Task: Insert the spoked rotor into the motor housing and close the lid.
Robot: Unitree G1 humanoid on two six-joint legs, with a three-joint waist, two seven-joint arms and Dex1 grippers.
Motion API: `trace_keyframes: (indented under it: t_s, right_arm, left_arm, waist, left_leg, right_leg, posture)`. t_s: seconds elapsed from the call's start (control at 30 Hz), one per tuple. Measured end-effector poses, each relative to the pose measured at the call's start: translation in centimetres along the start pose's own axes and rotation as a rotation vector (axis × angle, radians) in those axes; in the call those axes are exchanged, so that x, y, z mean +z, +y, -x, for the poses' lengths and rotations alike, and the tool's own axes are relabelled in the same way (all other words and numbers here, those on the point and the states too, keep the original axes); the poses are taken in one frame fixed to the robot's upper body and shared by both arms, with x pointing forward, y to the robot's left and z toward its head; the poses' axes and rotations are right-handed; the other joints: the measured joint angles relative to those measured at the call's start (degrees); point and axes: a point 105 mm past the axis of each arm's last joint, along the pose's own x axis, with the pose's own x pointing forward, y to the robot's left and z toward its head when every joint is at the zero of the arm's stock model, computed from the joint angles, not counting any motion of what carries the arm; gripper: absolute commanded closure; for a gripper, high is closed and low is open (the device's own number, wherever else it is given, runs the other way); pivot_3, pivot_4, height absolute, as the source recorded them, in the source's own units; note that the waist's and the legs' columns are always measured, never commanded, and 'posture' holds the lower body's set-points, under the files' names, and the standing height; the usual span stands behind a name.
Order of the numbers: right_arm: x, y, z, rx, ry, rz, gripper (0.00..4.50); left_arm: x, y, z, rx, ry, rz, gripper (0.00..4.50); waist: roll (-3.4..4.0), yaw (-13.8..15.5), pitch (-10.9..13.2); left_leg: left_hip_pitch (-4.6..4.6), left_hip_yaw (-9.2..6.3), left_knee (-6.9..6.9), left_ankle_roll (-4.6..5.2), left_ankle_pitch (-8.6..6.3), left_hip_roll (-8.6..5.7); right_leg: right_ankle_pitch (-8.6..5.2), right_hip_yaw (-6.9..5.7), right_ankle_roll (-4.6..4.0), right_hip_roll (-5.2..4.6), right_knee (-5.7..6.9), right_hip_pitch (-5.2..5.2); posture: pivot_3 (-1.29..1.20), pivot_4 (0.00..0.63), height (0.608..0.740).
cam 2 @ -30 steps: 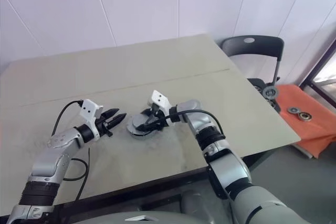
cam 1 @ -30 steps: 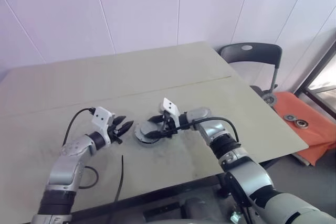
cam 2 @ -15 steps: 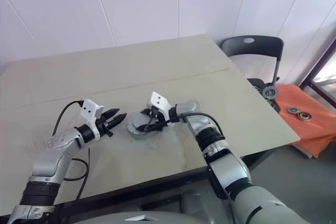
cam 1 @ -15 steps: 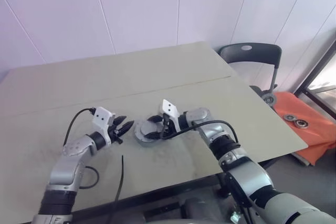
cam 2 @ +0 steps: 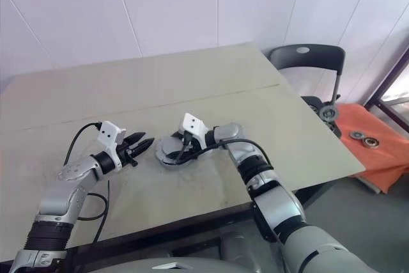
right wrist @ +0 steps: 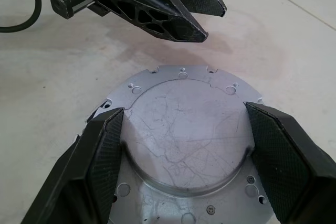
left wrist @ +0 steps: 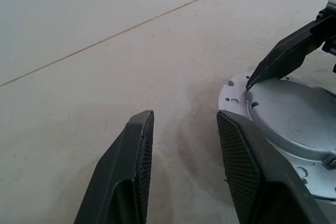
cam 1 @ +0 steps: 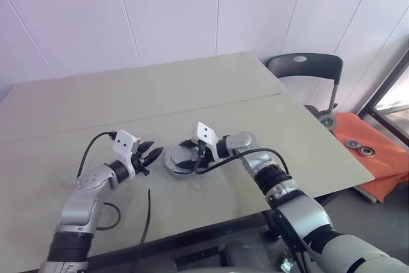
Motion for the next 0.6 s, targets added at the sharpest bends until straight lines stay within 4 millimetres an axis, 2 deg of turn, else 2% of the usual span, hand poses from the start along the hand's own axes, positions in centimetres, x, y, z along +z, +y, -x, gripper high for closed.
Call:
trace_keyframes:
  t_s: [0.27, 0.6]
  right_arm:
    - [0.5, 0.7, 1.2, 0.117, -0.010, -0.167, 1.31]
    - [0.4, 0.8, 1.1, 0.107, -0.006, -0.136, 1.31]
  left_arm:
    - [0.2, 0.0, -0.1, 0.000, -0.006, -0.005, 2.51]
    - [0.2, 0.1, -0.1, 0.008, -0.002, -0.010, 2.51]
  waist:
    - [0.02, 0.29, 0.01]
    - [0.02, 0.26, 0.01]
  left_leg:
    - [-0.19, -0.01, -0.05, 0.00, -0.01, 0.00]
    - [-0.21, 0.00, -0.17, 0.05, -0.04, -0.02]
  right_leg:
    - [0.05, -0.01, 0.10, -0.02, -0.05, -0.18]
    - [0.04, -0.01, 0.08, -0.05, -0.12, -0.22]
  posture:
    - [0.00, 0.000, 0.740]
    - [0.00, 0.000, 0.740]
